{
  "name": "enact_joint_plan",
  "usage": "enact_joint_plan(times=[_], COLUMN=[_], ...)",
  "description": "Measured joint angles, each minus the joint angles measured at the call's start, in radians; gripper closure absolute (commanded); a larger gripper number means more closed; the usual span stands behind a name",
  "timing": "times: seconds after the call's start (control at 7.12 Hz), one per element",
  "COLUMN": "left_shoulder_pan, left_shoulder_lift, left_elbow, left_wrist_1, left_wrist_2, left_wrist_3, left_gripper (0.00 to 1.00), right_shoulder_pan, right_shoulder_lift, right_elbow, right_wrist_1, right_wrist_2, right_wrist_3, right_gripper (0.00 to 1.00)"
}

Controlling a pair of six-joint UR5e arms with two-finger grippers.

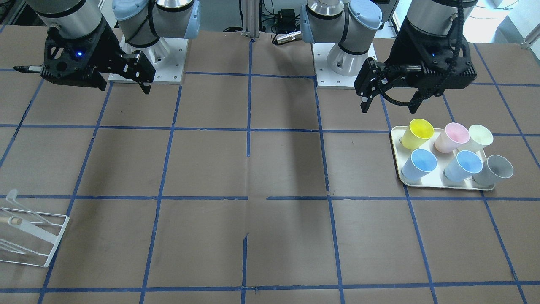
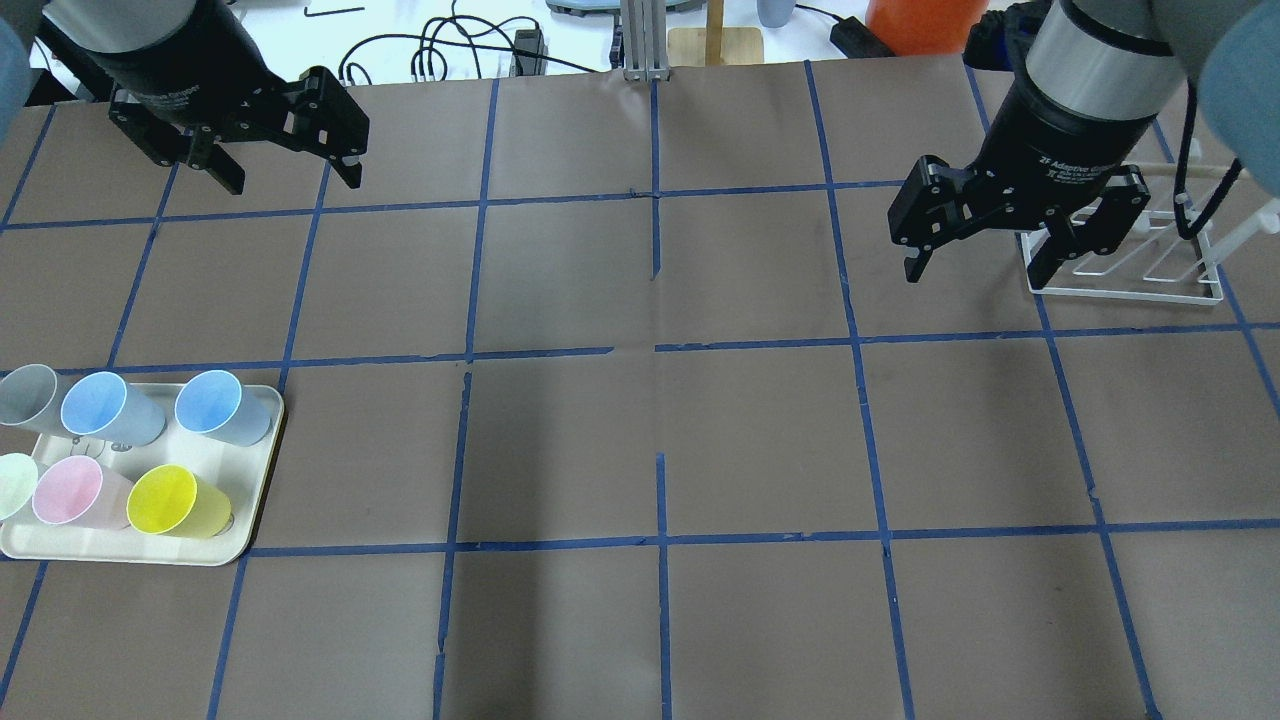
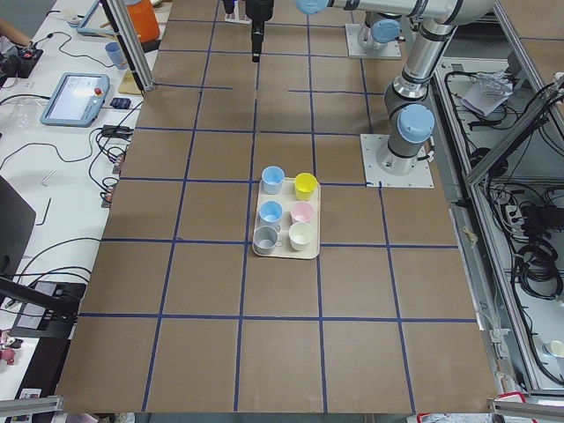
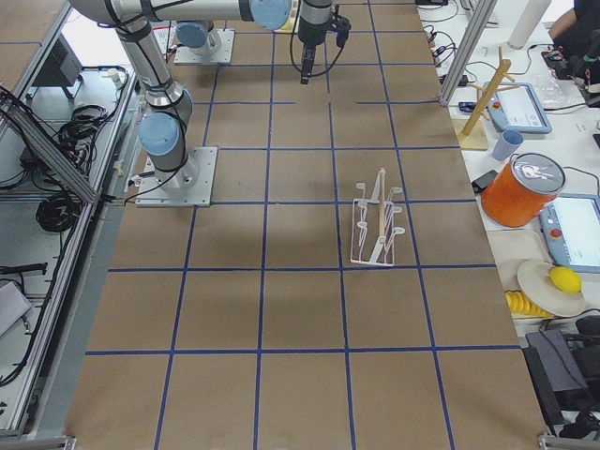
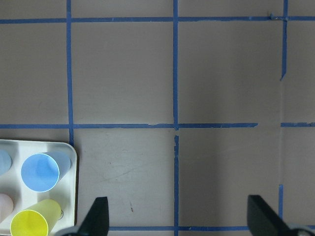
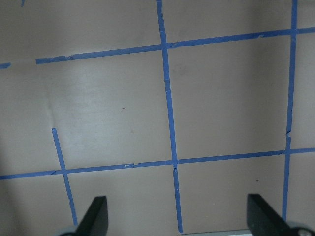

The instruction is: Transfer IKEA cup to right arm and place on rack

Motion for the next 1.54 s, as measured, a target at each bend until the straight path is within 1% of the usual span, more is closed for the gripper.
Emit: enact_joint_plan(times=[0.98,1.12,1.54], left_shoulder_pan=[0.019,0.052,0.232], left_shoulder_lift=[0.024,0.026,0.036], left_elbow=[-0.015,-0.017,-0.035], left_wrist_1=[-0.011,-0.018,-0.04], left_wrist_2=[-0.004,-0.004,-0.003], left_wrist_3=[0.015,0.064,0.27], left_gripper=[0.0,0.0,0.0], right_shoulder_pan=[-0.005,-0.009,-0.014], right_shoulder_lift=[0.008,0.014,0.031], right_elbow=[0.002,0.005,0.008], right_wrist_1=[-0.019,-0.026,-0.031], right_wrist_2=[-0.003,0.0,-0.001], right_wrist_3=[0.008,0.012,0.011], right_gripper=[0.0,0.0,0.0])
